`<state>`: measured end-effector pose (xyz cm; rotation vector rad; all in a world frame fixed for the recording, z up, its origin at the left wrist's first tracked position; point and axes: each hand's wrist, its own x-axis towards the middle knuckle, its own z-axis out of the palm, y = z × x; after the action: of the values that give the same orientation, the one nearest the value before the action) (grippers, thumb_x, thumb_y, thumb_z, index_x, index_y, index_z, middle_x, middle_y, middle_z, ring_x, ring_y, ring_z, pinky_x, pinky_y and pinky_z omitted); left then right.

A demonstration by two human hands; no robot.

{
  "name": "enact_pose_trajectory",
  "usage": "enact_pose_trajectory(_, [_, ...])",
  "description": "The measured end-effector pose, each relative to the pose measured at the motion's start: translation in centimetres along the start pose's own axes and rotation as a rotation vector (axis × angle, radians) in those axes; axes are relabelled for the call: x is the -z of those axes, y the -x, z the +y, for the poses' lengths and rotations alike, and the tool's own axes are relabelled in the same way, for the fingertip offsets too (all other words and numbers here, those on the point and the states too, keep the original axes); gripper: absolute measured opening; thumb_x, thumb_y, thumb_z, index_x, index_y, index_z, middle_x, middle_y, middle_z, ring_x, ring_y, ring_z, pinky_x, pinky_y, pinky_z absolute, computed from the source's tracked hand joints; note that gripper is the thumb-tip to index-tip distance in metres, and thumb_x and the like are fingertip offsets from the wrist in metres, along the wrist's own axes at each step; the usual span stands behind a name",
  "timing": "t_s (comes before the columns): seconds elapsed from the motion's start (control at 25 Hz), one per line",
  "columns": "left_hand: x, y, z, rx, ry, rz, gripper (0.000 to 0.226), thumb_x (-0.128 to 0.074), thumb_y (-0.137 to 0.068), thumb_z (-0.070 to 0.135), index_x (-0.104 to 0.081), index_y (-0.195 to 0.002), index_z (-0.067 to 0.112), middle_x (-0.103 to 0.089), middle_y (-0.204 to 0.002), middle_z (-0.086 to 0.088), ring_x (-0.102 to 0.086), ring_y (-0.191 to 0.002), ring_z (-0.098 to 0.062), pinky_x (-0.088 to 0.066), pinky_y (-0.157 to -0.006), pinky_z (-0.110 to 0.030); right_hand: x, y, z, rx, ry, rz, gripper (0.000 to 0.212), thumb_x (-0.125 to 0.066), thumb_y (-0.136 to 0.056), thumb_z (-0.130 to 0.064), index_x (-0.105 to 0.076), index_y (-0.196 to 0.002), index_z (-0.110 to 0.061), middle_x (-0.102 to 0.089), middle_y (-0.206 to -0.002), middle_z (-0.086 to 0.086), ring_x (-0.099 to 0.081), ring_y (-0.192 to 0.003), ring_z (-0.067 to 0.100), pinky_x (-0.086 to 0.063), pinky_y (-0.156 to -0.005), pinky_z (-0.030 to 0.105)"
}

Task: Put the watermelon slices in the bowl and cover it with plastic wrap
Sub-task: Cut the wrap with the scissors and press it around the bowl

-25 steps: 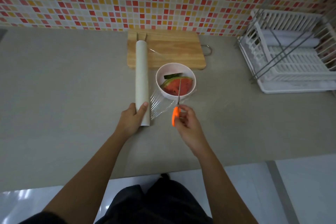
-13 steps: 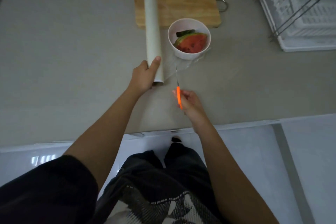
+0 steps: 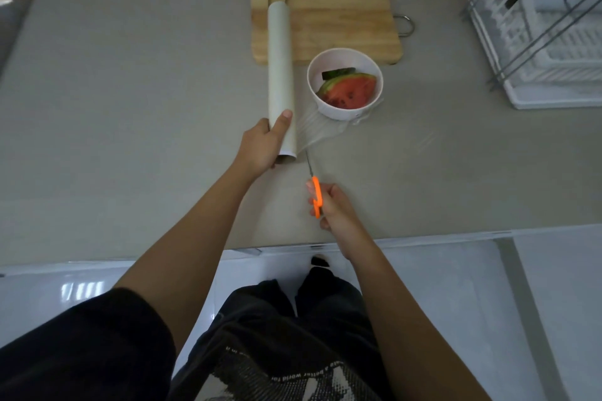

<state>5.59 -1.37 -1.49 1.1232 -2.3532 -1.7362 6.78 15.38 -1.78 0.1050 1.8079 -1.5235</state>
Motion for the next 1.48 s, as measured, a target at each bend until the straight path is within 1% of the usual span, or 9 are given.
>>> enact_pose_trajectory(0.16, [0.2,0.0,0.0,0.005,-0.009,-0.003,0.053,-0.043,-0.085,0.067,-0.057,-0.085,0.016,-0.061,-0.090,-0.008,-0.062,-0.071,-0.020,-0.041,-0.037,-0.019,-0.8,-2.4,-0.5,-0.021,-0.014,0.029,0.022,-0.056,-0.090,-0.036,-0.048,-0.073,-0.023,-0.052,-0.068,-0.008,-0.044,-0.051,0.005,-0.024,-0.032,0.011])
enact_pose_trajectory(0.28, [0.1,-0.1,0.0,0.001,-0.012,0.000,0.050,-0.042,-0.084,0.068,-0.054,-0.079,0.019,-0.059,-0.086,-0.004,-0.061,-0.070,-0.020,-0.043,-0.044,-0.022,-0.9,-3.5,-0.5,-0.001,-0.046,0.018,0.020,-0.057,-0.088,-0.039,-0.049,-0.079,-0.023,-0.055,-0.068,-0.011,-0.047,-0.050,0.001,-0.027,-0.034,0.011])
enact_pose_trajectory(0.44, [0.0,-0.2,-0.3,0.002,0.002,0.001,0.047,-0.042,-0.083,0.070,-0.050,-0.073,0.025,-0.056,-0.081,0.001,-0.057,-0.071,-0.019,-0.042,-0.058,-0.031,-0.8,-3.9,0.2,0.084,-0.084,-0.013,0.013,-0.058,-0.090,-0.030,-0.053,-0.080,-0.024,-0.061,-0.057,-0.018,-0.049,-0.047,-0.003,-0.033,-0.039,0.010])
enact_pose_trajectory(0.6, [0.0,-0.5,-0.1,-0.002,0.012,-0.008,0.051,-0.041,-0.082,0.072,-0.051,-0.075,0.022,-0.056,-0.082,0.001,-0.056,-0.072,-0.019,-0.043,-0.061,-0.033,-0.4,-3.9,1.0,0.109,-0.149,-0.008,0.003,-0.063,-0.087,-0.024,-0.059,-0.087,-0.024,-0.065,-0.065,-0.016,-0.058,-0.054,-0.006,-0.043,-0.048,0.009])
enact_pose_trajectory(0.72, [0.2,-0.7,-0.1,-0.008,0.013,-0.008,0.052,-0.039,-0.082,0.072,-0.050,-0.075,0.022,-0.056,-0.082,0.001,-0.056,-0.073,-0.019,-0.043,-0.063,-0.034,-0.6,-4.6,0.7,0.055,-0.249,-0.040,0.010,-0.065,-0.085,-0.027,-0.058,-0.084,-0.020,-0.059,-0.068,-0.008,-0.054,-0.050,-0.002,-0.036,-0.040,0.012])
enact_pose_trajectory(0.84, [0.2,-0.7,-0.1,0.001,0.018,-0.015,0.050,-0.038,-0.083,0.071,-0.050,-0.075,0.024,-0.055,-0.082,0.002,-0.055,-0.071,-0.016,-0.041,-0.060,-0.032,-0.9,-5.4,0.1,0.025,-0.274,-0.075,0.018,-0.067,-0.080,-0.033,-0.056,-0.083,-0.019,-0.055,-0.069,-0.006,-0.050,-0.049,0.000,-0.031,-0.037,0.014])
enact_pose_trajectory(1.08, [0.4,-1.0,0.1,0.001,0.023,-0.019,0.052,-0.037,-0.084,0.071,-0.051,-0.078,0.021,-0.056,-0.083,0.000,-0.056,-0.068,-0.012,-0.039,-0.054,-0.026,-1.5,-5.2,-0.2,0.005,-0.277,-0.058,0.013,-0.062,-0.087,-0.030,-0.056,-0.084,-0.019,-0.060,-0.068,-0.011,-0.050,-0.050,-0.001,-0.033,-0.040,0.013])
enact_pose_trajectory(1.24, [1.0,-1.3,-0.1,0.019,0.030,-0.026,0.052,-0.038,-0.083,0.071,-0.051,-0.076,0.021,-0.055,-0.082,0.001,-0.054,-0.071,-0.016,-0.042,-0.060,-0.032,-1.5,-4.0,0.1,-0.029,-0.313,-0.054,0.010,-0.057,-0.091,-0.025,-0.053,-0.086,-0.018,-0.055,-0.072,-0.006,-0.050,-0.049,-0.001,-0.032,-0.040,0.012])
enact_pose_trajectory(1.48, [0.5,-1.0,-0.2,0.006,0.032,-0.014,0.051,-0.037,-0.086,0.068,-0.049,-0.076,0.020,-0.055,-0.081,0.001,-0.054,-0.071,-0.016,-0.043,-0.061,-0.033,-1.3,-3.2,-0.1,-0.025,-0.294,-0.058,0.011,-0.056,-0.091,-0.026,-0.052,-0.088,-0.017,-0.053,-0.072,-0.006,-0.050,-0.050,0.000,-0.033,-0.040,0.012])
